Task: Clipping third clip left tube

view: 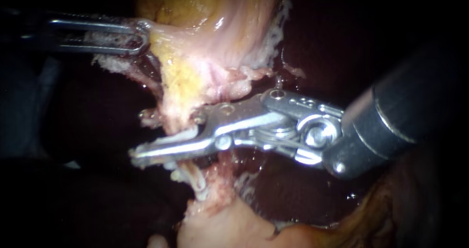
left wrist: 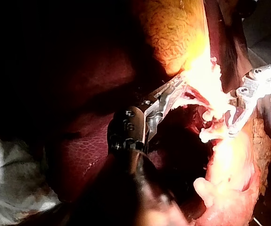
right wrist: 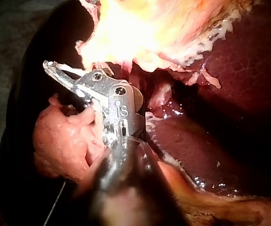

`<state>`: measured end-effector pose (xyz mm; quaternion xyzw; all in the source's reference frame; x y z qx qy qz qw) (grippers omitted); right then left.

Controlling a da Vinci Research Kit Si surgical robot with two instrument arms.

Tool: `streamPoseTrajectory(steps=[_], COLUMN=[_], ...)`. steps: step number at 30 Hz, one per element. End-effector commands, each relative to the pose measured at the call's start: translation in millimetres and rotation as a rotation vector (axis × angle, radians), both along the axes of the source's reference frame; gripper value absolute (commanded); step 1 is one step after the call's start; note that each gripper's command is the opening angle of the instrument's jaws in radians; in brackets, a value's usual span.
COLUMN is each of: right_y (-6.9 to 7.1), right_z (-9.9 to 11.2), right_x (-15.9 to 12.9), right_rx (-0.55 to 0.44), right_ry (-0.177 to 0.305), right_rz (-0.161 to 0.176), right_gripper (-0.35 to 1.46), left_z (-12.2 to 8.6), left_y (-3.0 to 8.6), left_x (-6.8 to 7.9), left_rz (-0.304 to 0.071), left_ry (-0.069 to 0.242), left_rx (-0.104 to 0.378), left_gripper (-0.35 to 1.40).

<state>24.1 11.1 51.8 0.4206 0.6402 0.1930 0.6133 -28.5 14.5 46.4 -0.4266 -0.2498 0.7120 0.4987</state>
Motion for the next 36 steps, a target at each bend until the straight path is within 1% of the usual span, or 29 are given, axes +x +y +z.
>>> streamPoseTrajectory(steps=[1, 5, 8, 9, 12, 13, 18, 21, 26, 30, 36], right_y=[0.1, 0.2, 0.2, 0.2, 0.2, 0.2, 0.2, 0.2, -0.1, -0.4, -0.3], right_z=[0.1, 0.3, 0.4, 0.4, 0.5, 0.6, 0.8, 0.9, 1.6, 2.0, 2.1], right_x=[0.0, -0.1, -0.3, -0.3, -0.4, -0.4, -0.5, -0.6, -0.5, -0.4, -0.4], right_rx=[0.0, 0.006, 0.011, 0.011, 0.011, 0.016, 0.016, 0.014, 0.0, -0.004, -0.003], right_ry=[-0.002, -0.008, -0.009, -0.009, -0.009, -0.011, -0.011, -0.019, -0.049, -0.05, -0.047], right_rz=[0.002, 0.007, 0.006, 0.006, 0.006, 0.005, 0.005, 0.01, -0.009, -0.013, -0.017], right_gripper=[0.47, 0.41, 0.28, 0.18, 0.02, -0.06, -0.35, -0.35, -0.35, -0.35, -0.35], left_z=[0.0, 0.0, 0.0, 0.0, 0.0, 0.0, 0.0, 0.0, 0.1, 0.1, 0.1], left_y=[0.0, 0.0, 0.0, 0.0, 0.0, 0.0, 0.0, 0.0, 0.0, 0.1, 0.1], left_x=[0.0, 0.0, 0.0, 0.0, 0.0, 0.0, 0.0, 0.0, 0.0, 0.0, 0.0], left_rz=[0.0, 0.0, 0.0, 0.0, 0.0, 0.0, 0.0, 0.0, 0.0, 0.0, 0.0], left_ry=[0.0, 0.0, 0.0, 0.0, 0.0, 0.0, 0.0, 0.0, 0.0, 0.0, 0.0], left_rx=[0.0, 0.0, 0.0, 0.0, 0.0, 0.0, 0.0, 0.0, 0.0, 0.0, 0.0], left_gripper=[-0.35, -0.35, -0.35, -0.35, -0.35, -0.35, -0.35, -0.35, -0.35, -0.35, -0.35])
